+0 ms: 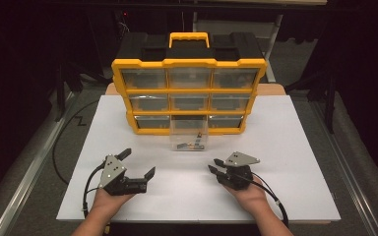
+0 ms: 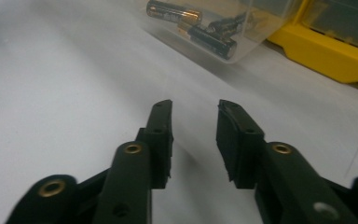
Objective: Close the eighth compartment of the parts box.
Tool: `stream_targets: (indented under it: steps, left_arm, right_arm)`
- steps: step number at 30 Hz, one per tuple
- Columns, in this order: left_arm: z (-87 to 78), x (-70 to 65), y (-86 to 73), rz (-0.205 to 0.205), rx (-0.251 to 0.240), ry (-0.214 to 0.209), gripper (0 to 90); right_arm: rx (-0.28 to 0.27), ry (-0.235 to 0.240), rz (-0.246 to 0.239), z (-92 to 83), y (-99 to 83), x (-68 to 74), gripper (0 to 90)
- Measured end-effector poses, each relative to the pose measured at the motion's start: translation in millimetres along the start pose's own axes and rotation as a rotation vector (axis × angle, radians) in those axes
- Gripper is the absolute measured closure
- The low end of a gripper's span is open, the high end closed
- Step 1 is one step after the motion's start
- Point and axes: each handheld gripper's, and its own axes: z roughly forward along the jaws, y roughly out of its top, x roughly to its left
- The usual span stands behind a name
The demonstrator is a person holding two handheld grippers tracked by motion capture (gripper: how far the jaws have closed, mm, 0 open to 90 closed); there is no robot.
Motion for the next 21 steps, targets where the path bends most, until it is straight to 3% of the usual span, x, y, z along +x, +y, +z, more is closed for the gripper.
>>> stream_targets:
  steps: [6,12,21]
  left_arm:
    - [-0.9,0.4,0.5,0.001,-0.007,-0.003,0.7]
    - [-1.5,0.1,0.7,0.001,-0.008,-0.005,0.7]
    - [-1.6,-0.2,0.7,0.003,-0.008,-0.007,0.6]
  right_arm:
    - [0.009,0.008,-0.041,11.3,4.8,10.2,81.8]
    - [-0.017,0.02,-0.064,20.3,12.6,19.2,89.6]
    - [-0.068,0.001,-0.035,34.4,30.5,26.6,90.0]
